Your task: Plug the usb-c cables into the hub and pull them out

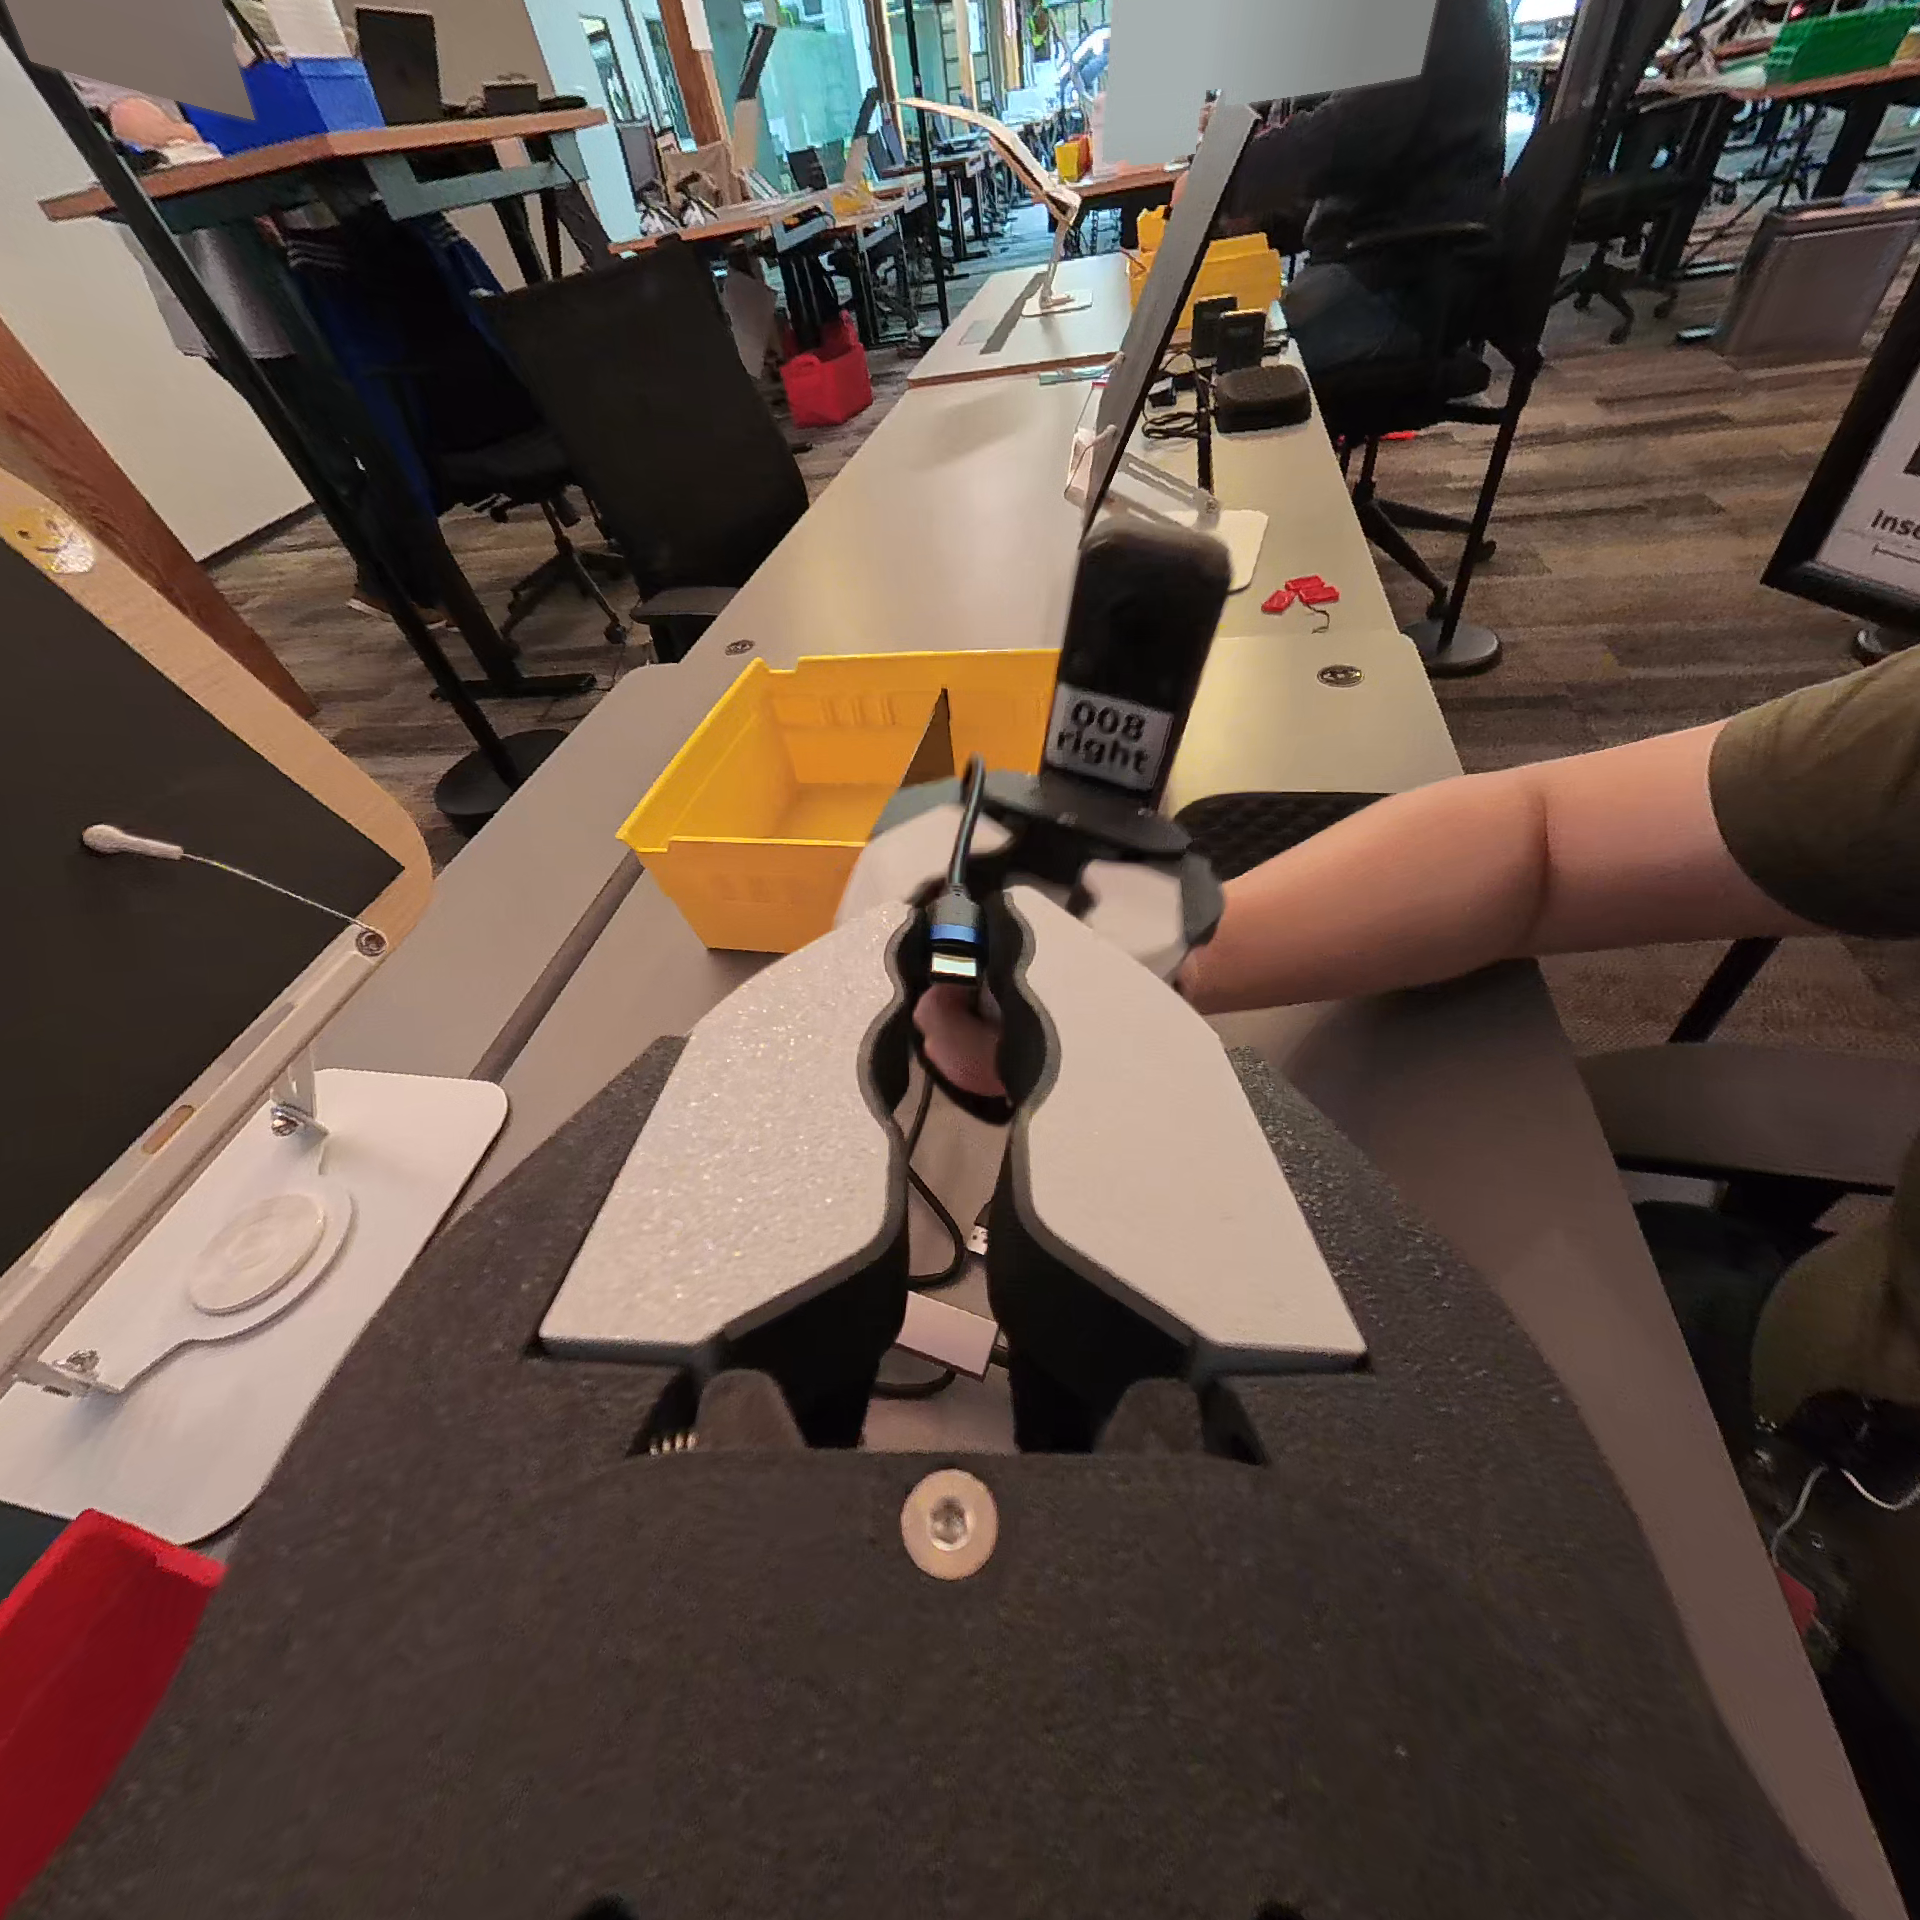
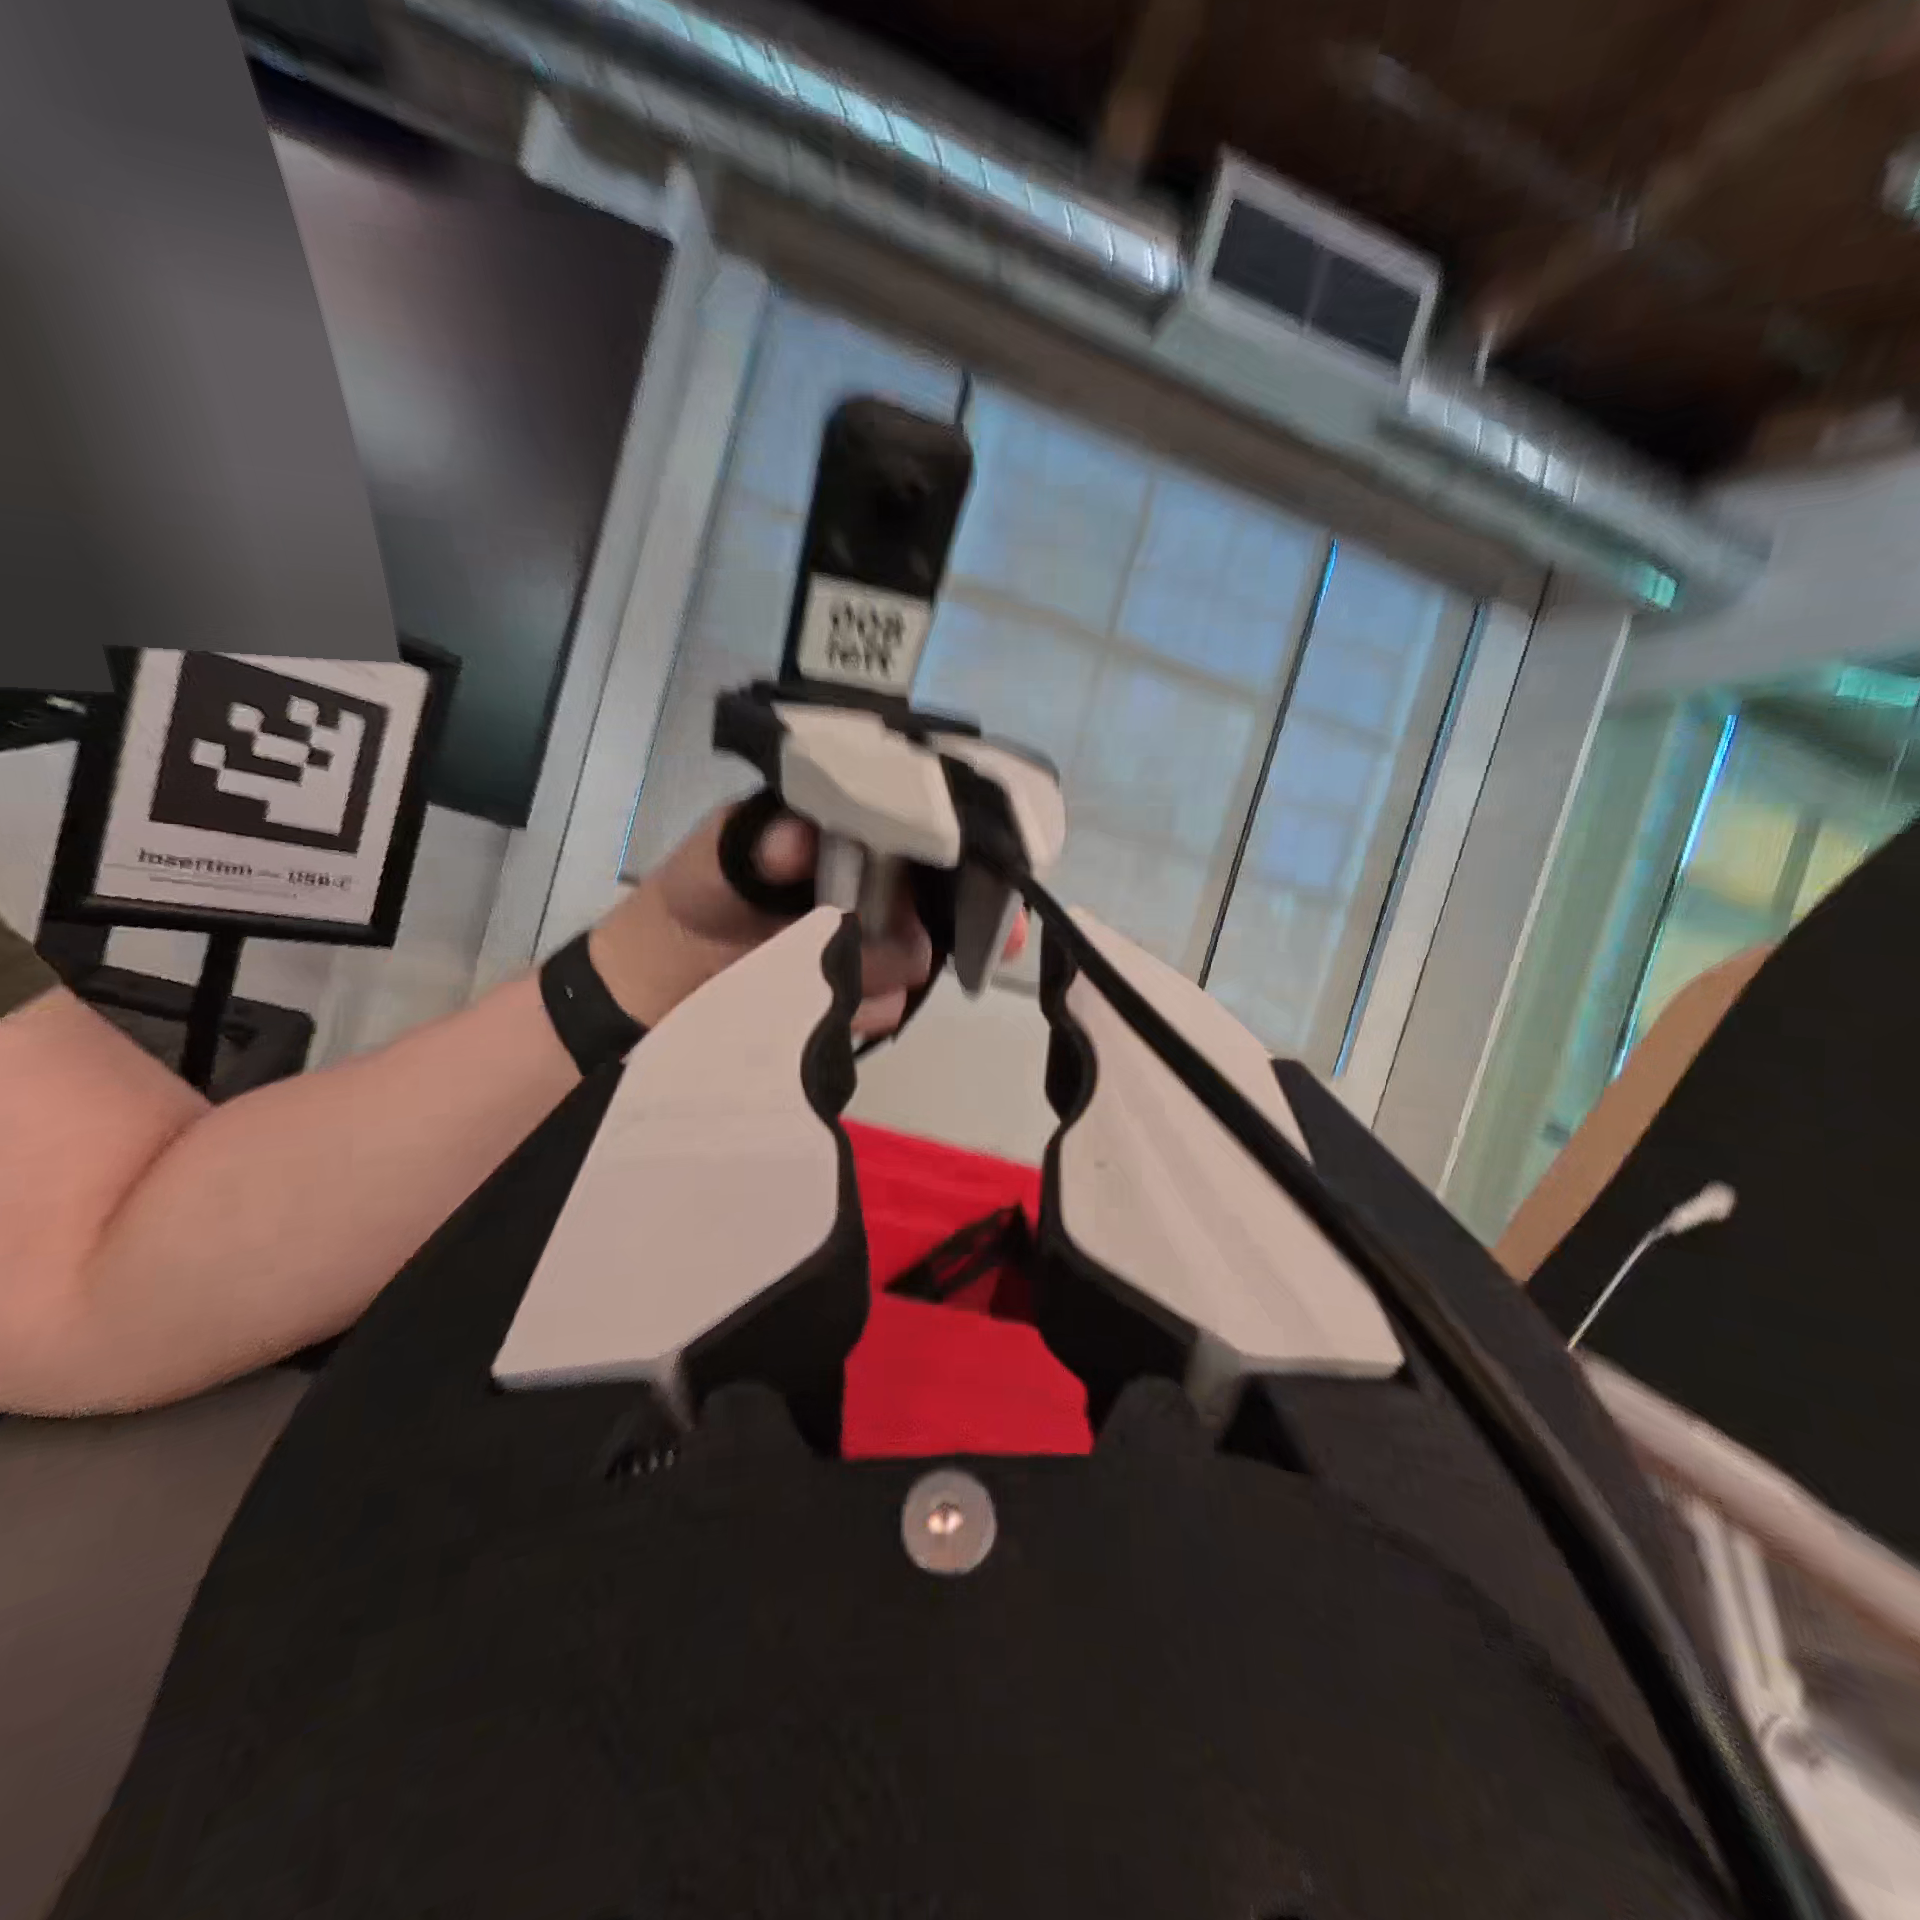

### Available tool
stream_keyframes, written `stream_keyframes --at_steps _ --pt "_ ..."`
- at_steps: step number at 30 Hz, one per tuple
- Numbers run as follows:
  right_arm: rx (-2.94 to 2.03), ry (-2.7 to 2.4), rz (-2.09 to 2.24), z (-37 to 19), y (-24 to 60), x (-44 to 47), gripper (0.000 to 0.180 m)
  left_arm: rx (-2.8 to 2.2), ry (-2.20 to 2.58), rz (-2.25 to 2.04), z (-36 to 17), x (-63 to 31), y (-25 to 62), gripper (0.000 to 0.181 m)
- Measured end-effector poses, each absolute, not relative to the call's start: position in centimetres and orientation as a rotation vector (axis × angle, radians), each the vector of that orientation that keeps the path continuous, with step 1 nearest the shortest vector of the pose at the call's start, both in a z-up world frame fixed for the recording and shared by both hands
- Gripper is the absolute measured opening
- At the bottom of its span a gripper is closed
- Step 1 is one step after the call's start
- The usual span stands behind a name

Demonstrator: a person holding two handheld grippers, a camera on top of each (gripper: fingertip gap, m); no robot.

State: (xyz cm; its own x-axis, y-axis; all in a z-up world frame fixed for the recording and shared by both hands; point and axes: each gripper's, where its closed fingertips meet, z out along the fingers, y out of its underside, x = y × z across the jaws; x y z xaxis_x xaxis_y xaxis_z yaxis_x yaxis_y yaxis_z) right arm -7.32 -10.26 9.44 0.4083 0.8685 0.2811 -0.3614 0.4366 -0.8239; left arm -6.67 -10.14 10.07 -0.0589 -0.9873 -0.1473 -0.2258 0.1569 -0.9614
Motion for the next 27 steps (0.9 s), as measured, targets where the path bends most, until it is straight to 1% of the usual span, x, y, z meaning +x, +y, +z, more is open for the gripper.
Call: stream_keyframes --at_steps 4,7,11,13,14,15,19,24,25,26,27 --pt "-0.697 -0.814 0.860 11.1 -11.4 -6.2 0.028 -1.203 1.534 -0.985 9.8 -6.4 -11.1 0.011" --pt "-0.727 -0.876 0.873 11.1 -11.6 -6.1 0.006 -1.177 1.571 -0.965 9.6 -6.4 -11.7 0.010" --pt "-0.778 -0.936 0.810 11.1 -11.3 -6.0 0.004 -1.177 1.553 -0.970 9.8 -6.3 -11.5 0.011" --pt "-0.741 -0.906 0.724 12.0 -11.4 -5.2 0.004 -1.205 1.468 -1.019 10.5 -6.3 -10.8 0.015" --pt "-0.713 -0.891 0.685 12.5 -11.6 -4.8 0.004 -1.217 1.420 -1.068 10.9 -6.5 -10.4 0.021" --pt "-0.696 -0.876 0.645 12.9 -11.7 -4.4 0.005 -1.222 1.375 -1.134 11.4 -6.7 -10.1 0.022" --pt "-0.648 -0.870 0.481 13.6 -11.9 -3.5 0.005 -1.222 1.249 -1.508 13.0 -6.9 -10.4 0.024" --pt "-0.594 -0.922 0.375 13.7 -12.6 -3.6 0.005 -1.187 1.262 -1.594 12.8 -5.2 -11.2 0.024" --pt "-0.591 -0.927 0.354 13.6 -12.6 -3.6 0.005 -1.178 1.275 -1.632 12.8 -5.1 -11.6 0.022" --pt "-0.581 -0.935 0.330 13.6 -12.7 -3.6 0.005 -1.171 1.285 -1.660 12.8 -5.0 -11.9 0.010" --pt "-0.564 -0.952 0.321 13.5 -12.9 -3.7 0.005 -1.160 1.293 -1.679 12.9 -5.0 -12.1 0.005"
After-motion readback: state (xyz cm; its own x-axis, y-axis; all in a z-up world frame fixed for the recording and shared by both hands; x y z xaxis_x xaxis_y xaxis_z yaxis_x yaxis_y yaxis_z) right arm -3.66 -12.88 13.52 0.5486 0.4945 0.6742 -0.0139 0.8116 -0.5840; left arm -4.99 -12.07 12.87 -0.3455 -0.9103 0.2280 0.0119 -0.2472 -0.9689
